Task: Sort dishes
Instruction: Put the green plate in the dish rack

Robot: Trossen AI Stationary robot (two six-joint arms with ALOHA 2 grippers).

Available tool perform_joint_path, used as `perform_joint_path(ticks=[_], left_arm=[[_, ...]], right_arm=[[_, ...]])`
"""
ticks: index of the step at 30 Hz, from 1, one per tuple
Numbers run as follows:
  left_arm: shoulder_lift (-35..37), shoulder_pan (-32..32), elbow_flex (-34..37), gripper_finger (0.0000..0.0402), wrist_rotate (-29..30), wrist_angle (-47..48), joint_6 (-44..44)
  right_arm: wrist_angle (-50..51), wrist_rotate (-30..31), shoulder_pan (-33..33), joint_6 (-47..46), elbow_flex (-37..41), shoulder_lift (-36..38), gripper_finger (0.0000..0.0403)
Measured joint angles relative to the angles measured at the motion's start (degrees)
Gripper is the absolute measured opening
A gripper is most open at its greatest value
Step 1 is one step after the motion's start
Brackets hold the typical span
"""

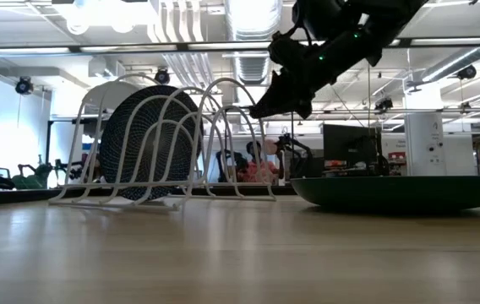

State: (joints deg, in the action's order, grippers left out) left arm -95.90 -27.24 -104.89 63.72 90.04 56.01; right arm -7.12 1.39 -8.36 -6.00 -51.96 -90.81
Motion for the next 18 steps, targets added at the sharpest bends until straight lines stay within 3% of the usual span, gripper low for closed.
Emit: perform_joint_path(ticks=[18], left_arm=[[0.18, 0.00, 0.38, 0.0119, 0.28, -0.02, 0.00]], right_arm=[[0.47, 0.04, -5.29, -0.76, -0.96, -0.41, 0.0000]])
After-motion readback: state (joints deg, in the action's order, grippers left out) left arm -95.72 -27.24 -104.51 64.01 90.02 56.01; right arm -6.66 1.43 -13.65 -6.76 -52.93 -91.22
